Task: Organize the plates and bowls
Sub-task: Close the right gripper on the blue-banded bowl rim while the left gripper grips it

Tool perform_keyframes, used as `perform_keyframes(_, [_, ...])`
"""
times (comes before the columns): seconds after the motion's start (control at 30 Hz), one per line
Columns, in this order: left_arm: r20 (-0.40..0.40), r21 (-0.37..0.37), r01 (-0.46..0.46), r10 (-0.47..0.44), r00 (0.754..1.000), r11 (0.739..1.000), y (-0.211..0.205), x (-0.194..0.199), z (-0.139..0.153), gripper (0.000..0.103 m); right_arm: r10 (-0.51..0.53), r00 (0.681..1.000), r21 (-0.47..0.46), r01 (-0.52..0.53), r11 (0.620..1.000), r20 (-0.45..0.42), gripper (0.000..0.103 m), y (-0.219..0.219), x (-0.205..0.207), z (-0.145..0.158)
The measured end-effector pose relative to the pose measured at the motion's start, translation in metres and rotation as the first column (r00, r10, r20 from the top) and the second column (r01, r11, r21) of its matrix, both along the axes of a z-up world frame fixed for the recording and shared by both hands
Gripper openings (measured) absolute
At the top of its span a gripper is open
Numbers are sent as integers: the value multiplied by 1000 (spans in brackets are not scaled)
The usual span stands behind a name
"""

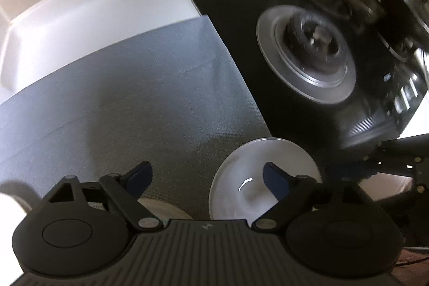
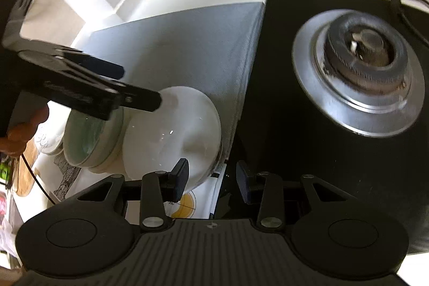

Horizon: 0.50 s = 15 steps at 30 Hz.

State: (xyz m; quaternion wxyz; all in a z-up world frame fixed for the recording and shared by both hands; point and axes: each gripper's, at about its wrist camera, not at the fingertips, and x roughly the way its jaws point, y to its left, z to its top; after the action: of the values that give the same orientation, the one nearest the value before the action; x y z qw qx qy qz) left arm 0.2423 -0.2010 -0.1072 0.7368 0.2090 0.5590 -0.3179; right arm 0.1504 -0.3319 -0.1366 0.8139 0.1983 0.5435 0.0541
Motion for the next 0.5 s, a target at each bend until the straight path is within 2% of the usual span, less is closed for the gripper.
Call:
perform_keyframes(0.23, [-38,66,84,-82,996,994,-19,5,-23,87,-52,999,28,53,998,-15,42,2,2,-11])
perform_keyframes(0.37, [-53,104,126,-121,991,987,-29,1,-32,78,-71,997,30,71,997,-22,42,7,6,-15])
perform_keyframes(0.4, [-56,111,133,-128,990,985,-31,0,-34,69,-71,997,31,71,997,-24,42,7,7,-17])
perform_keyframes(0.43, [-55,122,139,-133,990,983,-32,-1,-37,52,-70,997,30,71,997,-27,42,9,8,-19])
perform_keyframes(0.47, [-50,129,137,-131,990,982,-32,-2,-38,42,-72,997,27,73,997,-31,42,11,9,-20])
perform_keyframes(0.5, [-64,121,139,-132,989,983,-33,-2,-39,27,-73,997,22,74,997,-32,40,13,10,-22])
